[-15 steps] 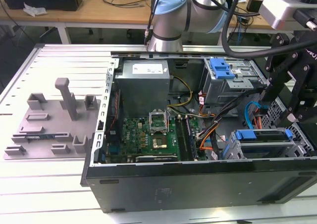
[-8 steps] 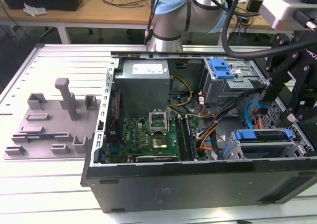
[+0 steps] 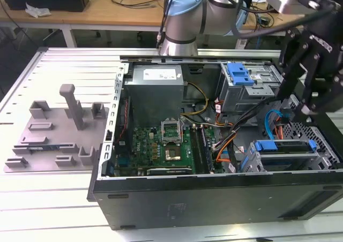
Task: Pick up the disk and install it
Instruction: 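Insert the first disk wire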
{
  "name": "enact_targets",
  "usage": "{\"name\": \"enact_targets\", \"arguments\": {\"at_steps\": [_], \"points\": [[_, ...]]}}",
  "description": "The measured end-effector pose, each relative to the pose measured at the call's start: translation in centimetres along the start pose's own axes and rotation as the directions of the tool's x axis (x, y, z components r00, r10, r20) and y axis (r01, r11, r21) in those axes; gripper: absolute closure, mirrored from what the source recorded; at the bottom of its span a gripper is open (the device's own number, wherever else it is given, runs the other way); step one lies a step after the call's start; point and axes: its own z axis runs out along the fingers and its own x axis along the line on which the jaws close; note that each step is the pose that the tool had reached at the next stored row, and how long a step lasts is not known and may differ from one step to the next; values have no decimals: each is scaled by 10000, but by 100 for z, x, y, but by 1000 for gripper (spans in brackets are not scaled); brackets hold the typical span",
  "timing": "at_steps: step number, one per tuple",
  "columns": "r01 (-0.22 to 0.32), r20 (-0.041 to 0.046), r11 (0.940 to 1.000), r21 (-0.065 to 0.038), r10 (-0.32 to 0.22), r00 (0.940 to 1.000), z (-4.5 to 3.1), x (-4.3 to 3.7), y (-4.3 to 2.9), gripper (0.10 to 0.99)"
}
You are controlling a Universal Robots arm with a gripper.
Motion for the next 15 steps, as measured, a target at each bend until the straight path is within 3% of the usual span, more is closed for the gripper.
{"name": "enact_targets", "arguments": {"at_steps": [3, 8, 12, 13, 15], "points": [[3, -145, 10000, 0, -3, 9999, 23, -168, -24, 510], [28, -168, 10000, -3, -28, 9999, 66, -255, -164, 510], [61, -187, 10000, -28, -62, 9998, 112, -339, -443, 510], [62, -321, 10000, -35, -63, 9995, 121, -368, -473, 510], [60, -726, 10000, -41, -63, 9973, 134, -462, -508, 510]]}}
